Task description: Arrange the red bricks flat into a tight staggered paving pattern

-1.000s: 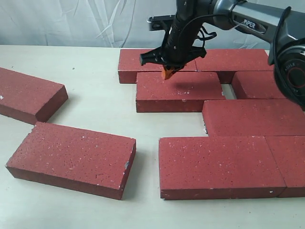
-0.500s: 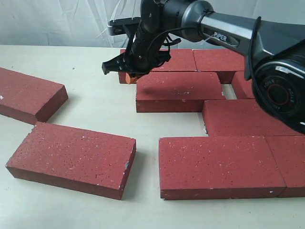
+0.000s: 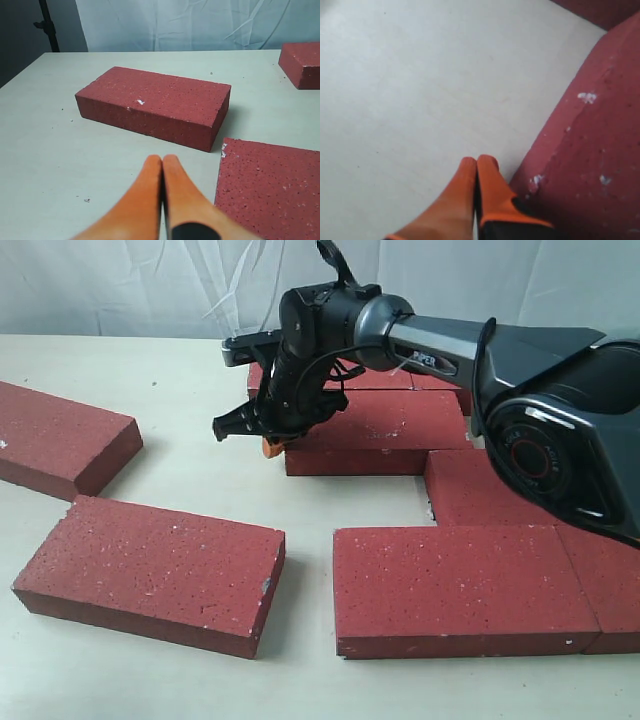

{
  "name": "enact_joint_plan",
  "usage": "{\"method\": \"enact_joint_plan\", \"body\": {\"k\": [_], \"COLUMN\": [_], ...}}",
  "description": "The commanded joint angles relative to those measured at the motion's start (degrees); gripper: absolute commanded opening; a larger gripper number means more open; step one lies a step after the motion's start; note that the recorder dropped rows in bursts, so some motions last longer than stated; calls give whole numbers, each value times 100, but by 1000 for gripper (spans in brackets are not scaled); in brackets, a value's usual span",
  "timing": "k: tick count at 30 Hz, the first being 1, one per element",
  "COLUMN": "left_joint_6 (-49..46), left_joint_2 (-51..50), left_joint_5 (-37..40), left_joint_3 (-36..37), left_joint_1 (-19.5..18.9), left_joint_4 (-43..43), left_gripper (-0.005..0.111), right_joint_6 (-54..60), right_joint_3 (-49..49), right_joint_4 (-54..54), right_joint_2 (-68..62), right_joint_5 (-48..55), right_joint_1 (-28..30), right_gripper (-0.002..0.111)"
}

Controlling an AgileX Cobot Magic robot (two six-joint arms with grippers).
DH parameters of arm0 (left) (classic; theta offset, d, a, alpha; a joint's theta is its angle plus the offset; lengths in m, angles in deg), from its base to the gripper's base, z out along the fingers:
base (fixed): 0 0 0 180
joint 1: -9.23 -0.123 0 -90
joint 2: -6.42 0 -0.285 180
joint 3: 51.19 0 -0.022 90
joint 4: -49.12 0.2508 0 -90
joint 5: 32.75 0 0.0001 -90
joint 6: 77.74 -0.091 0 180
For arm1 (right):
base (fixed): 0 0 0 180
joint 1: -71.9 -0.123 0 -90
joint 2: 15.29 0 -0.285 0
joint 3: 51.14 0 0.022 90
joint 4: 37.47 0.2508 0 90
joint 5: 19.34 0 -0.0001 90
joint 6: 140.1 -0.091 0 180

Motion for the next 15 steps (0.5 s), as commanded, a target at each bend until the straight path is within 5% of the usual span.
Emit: {"method": "enact_joint_plan", "body": {"k": [1,15], "left_joint_6": [39,39], "left_joint_2": [26,26], "left_joint_5": [-52,-52], "left_joint_3": [29,29], "left_joint_1": [-33,-33], "left_joint_4": [-38,-38], "left_gripper": [0,0], "right_joint_6": [-46,-363], "right_joint_3": [-2,-2], "right_joint_4": [-336,-1960], "right_joint_2": [-29,-22], "right_joint_5": [55,674], "right_joint_1": [27,27], "right_gripper": [-1,-1]}}
